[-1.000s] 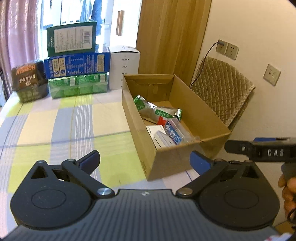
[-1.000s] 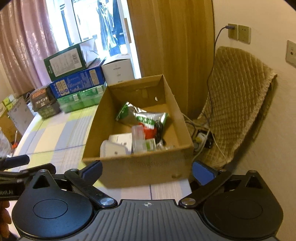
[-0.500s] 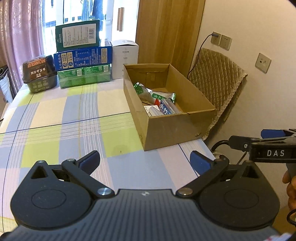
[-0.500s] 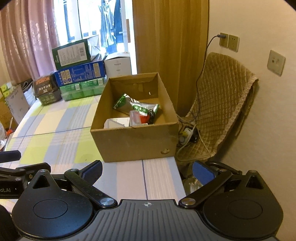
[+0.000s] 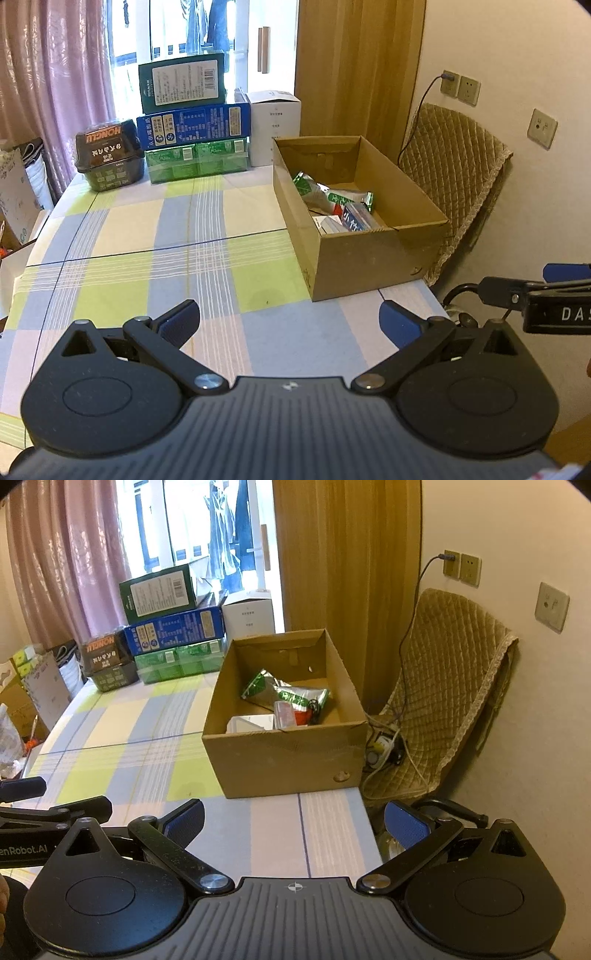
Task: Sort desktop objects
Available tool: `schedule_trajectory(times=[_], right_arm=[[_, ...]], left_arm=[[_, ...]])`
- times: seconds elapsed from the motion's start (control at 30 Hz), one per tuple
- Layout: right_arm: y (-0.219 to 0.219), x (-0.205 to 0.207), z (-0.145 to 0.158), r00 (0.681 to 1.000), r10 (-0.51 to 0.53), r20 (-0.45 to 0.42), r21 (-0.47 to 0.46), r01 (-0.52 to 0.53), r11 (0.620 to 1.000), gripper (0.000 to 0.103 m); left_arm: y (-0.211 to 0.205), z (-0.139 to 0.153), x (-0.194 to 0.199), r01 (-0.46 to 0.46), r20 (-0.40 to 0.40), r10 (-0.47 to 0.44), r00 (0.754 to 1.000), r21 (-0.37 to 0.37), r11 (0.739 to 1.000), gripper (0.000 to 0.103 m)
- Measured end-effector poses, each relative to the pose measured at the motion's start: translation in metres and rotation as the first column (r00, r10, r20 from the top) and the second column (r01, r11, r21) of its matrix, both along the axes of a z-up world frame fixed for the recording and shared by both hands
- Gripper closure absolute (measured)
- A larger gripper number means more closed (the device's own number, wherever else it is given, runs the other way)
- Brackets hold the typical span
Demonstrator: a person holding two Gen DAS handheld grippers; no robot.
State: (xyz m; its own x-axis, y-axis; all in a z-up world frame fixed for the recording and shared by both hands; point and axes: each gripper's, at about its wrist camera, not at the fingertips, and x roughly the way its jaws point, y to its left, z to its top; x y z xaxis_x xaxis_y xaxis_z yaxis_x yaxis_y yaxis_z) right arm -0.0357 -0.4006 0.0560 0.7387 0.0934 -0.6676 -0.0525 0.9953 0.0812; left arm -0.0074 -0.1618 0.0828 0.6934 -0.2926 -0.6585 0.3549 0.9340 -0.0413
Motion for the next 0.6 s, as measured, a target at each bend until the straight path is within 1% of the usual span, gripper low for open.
schedule_trajectory(times=[0.13,0.2,0.3,0.6], right_arm=[[0.0009,-0.0006,0.0006,1.0,0.003,0.004,-0.002,-0.003,1.0,0.002],[0.0013,-0.0004,0.0002,1.0,0.005,0.002,-0.001,-0.005,1.0,0.002],[0.0012,0.0003,-0.0011,1.0,0.005,-0.001,-0.002,-0.005,1.0,0.002],[-0.0004,0.0044,-0.0039,1.0,0.005,-0.01,0.001,-0.005,1.0,0.002]], left_arm=[[0.0007,0.0008,0.0014,-0.008,-0.003,0.008,1.0,-0.009,1.0,0.001],[-0.0011,0.0004,0.0019,-0.005,-0.005,0.005,1.0,-0.002,1.0,0.001],[-0.0013,-0.0009,0.0028,0.003,-0.014,-0.003,1.0,-0.012,1.0,0.001],[-0.0055,-0.007,0.0078,0.011,-0.03,-0.011,0.999,0.001,1.0,0.001]])
